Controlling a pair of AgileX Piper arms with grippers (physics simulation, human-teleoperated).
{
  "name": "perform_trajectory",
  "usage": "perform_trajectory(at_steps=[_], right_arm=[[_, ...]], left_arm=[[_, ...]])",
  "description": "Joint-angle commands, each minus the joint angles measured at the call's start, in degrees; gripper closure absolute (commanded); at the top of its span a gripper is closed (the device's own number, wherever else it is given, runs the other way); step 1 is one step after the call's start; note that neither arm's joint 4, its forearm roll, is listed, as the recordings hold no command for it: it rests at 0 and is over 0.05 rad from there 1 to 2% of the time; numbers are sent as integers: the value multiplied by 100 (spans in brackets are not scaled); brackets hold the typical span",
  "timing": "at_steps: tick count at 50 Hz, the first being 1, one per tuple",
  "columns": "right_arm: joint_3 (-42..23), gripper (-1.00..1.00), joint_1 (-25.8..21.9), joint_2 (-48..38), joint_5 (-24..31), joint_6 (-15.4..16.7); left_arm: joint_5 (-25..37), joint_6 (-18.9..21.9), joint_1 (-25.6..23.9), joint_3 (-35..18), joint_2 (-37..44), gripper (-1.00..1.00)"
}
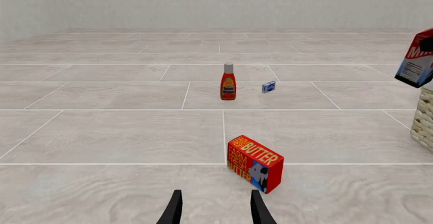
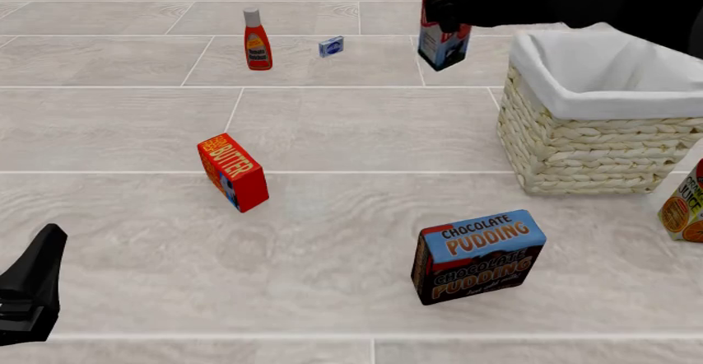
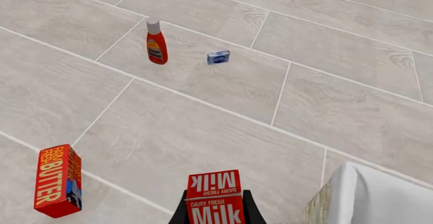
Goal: Pick the milk and place it in the basket.
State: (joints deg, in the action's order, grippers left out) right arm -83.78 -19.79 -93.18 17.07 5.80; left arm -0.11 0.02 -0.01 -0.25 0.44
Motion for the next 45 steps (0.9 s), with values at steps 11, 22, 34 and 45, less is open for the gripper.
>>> perform_trajectory(at_steps=[11,22,34,45], right_arm=[[-356,100,957,419,308,-11],[-552,100,1404,386,452,-85],[-811,100,1796,170,590,-266],[-1050,100,2330,-271,608,-135]], left_arm=[[0,-1,0,0,0,-100],[0,0,0,0,1,-100],[0,0,0,0,0,-100],[0,1,0,0,0,-100]])
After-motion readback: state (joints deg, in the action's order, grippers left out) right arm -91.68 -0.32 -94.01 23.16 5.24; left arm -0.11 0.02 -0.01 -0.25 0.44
